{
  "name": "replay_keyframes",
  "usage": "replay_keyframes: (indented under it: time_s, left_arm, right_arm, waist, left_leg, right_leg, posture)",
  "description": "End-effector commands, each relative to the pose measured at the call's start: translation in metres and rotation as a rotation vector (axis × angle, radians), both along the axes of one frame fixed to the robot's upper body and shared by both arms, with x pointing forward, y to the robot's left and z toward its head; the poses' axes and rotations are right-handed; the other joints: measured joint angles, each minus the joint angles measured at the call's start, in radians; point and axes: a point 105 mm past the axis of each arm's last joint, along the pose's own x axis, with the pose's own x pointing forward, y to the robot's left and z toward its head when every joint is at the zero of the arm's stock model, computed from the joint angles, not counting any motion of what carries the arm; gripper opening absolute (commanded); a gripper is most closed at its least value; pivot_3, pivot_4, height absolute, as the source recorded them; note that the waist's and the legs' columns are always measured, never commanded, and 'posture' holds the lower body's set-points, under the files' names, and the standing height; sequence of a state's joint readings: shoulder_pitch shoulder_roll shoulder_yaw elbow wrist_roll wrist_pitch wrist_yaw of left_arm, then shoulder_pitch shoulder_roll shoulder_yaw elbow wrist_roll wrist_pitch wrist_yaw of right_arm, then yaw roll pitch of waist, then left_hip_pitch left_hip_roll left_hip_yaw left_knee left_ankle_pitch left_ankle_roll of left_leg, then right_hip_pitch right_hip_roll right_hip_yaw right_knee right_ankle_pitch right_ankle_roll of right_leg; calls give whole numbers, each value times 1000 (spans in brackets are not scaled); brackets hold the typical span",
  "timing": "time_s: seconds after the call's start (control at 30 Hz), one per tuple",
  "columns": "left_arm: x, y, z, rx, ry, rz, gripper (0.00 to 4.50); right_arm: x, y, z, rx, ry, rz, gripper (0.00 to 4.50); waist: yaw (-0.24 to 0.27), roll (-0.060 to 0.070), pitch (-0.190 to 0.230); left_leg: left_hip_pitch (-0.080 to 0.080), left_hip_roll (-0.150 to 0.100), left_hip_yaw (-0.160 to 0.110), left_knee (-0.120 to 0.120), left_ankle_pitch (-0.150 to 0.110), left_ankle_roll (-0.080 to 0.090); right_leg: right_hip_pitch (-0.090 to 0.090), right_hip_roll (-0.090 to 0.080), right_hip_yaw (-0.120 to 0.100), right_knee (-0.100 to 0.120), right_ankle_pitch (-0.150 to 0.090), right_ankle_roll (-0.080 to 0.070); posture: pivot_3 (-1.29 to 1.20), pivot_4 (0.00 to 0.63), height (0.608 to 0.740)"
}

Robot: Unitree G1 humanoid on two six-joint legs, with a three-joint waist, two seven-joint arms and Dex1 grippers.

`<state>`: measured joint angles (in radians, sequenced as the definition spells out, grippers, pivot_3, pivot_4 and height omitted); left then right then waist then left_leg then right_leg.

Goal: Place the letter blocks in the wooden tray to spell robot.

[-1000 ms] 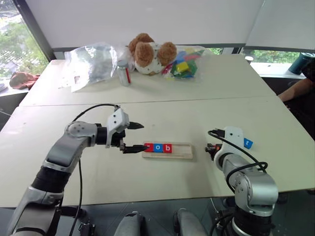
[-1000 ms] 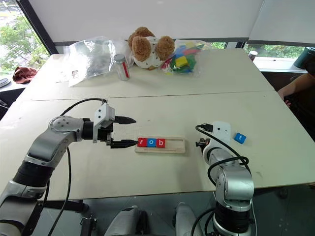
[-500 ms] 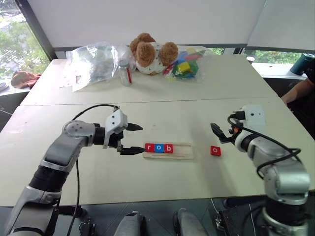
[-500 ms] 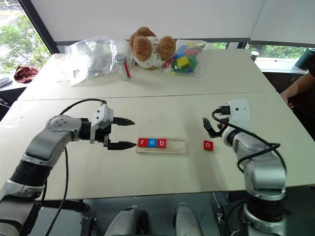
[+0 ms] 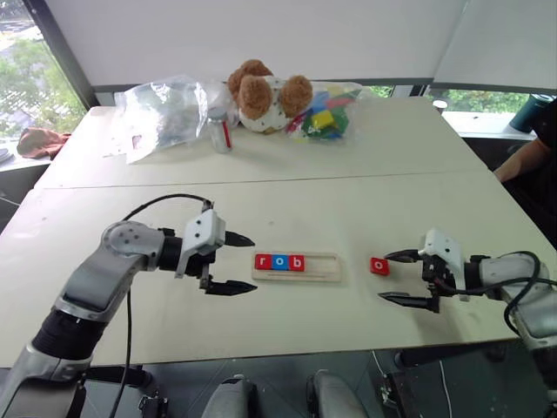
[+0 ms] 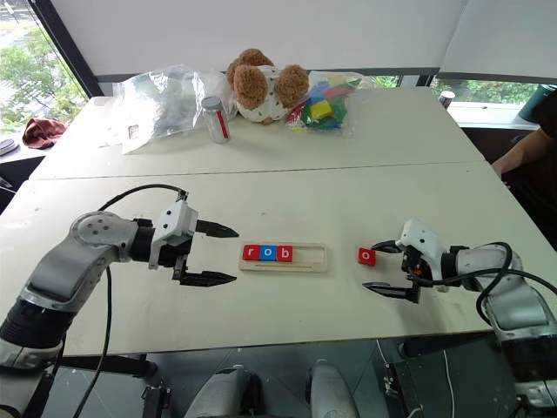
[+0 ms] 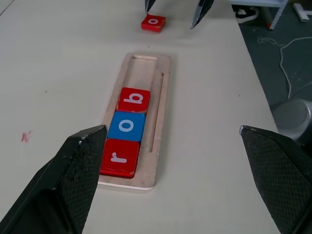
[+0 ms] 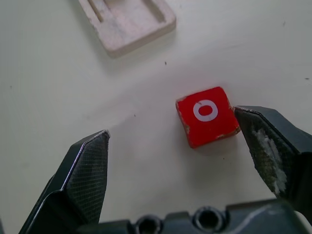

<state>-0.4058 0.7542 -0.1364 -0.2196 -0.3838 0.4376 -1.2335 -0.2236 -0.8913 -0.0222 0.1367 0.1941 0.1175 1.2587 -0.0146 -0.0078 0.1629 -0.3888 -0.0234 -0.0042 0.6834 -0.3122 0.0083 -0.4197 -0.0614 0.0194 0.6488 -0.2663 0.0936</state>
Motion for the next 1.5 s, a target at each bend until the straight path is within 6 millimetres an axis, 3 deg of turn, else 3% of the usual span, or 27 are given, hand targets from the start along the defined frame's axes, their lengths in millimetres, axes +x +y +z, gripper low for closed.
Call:
replay_keyframes:
  time_s: [0.03, 0.2, 0.33, 0.57, 0.67, 0.83, 1.0, 1.17, 1.5]
  left_arm:
    - [-1, 0, 9, -15, -33, 18, 4500]
    - [-1, 1, 6, -7, -35, 38, 4500]
    - [-2, 4, 4, 2, -31, 52, 4500]
    - [2, 9, 2, 18, -34, 70, 4500]
    - [4, 13, 1, 32, -34, 82, 4500]
    - [10, 19, -1, 42, -24, 101, 4500]
    - [14, 21, -2, 45, -26, 111, 4500]
    - [14, 18, -1, 31, -36, 121, 4500]
    - [9, 12, -5, 20, -32, 121, 4500]
  right_arm:
    - [13, -6, 7, -34, -47, 36, 4427]
    - [27, -14, 2, -36, -32, 27, 4427]
    - [26, -9, -3, -15, -7, 58, 4427]
    - [21, 1, -6, 8, 6, 109, 1121]
    - [25, 8, 5, 19, -18, 114, 1112]
    - [33, 56, 33, 13, -34, 204, 1112]
    - [48, 91, 35, -28, -78, 231, 1112]
    - [50, 105, 27, -55, -27, 248, 1112]
    - [38, 114, 20, -86, 32, 303, 1112]
  waist:
    - [1, 0, 0]
    - [5, 0, 0]
    - [3, 0, 0]
    - [0, 0, 0]
    - [1, 0, 0]
    - [-3, 1, 0]
    - [7, 1, 0]
    - [19, 1, 0]
    - [16, 1, 0]
  left_leg:
    - [0, 0, 0, 0, 0, 0]
    - [-1, 0, -1, 0, 0, -1]
    - [-1, 0, -1, 0, 0, -1]
    - [-1, 0, -1, 0, 1, -2]
    - [-1, 0, -1, 0, 1, -2]
    - [-2, 0, -1, -1, 1, -2]
    - [-2, 0, -1, -1, 1, -3]
    - [-5, -2, -1, 0, 2, -4]
    - [-5, -2, -1, 0, 1, -2]
  right_leg:
    - [0, 0, 0, 0, 0, 0]
    - [0, -1, 0, 0, 0, 0]
    - [0, -2, 0, -1, 0, 0]
    - [0, -2, 0, 0, 0, 0]
    - [-1, -2, 0, 0, 0, 0]
    - [-4, -2, 1, 1, 0, 0]
    - [-4, -2, 0, 1, 0, -1]
    - [-6, -4, 0, 0, 0, 0]
    - [-6, -3, -1, 0, 0, -1]
  posture:
    - [0, 150, 740]
    - [0, 150, 740]
    - [0, 150, 740]
    - [0, 150, 740]
    - [0, 150, 740]
    - [0, 150, 740]
    - [0, 150, 740]
    - [0, 150, 740]
    - [0, 150, 740]
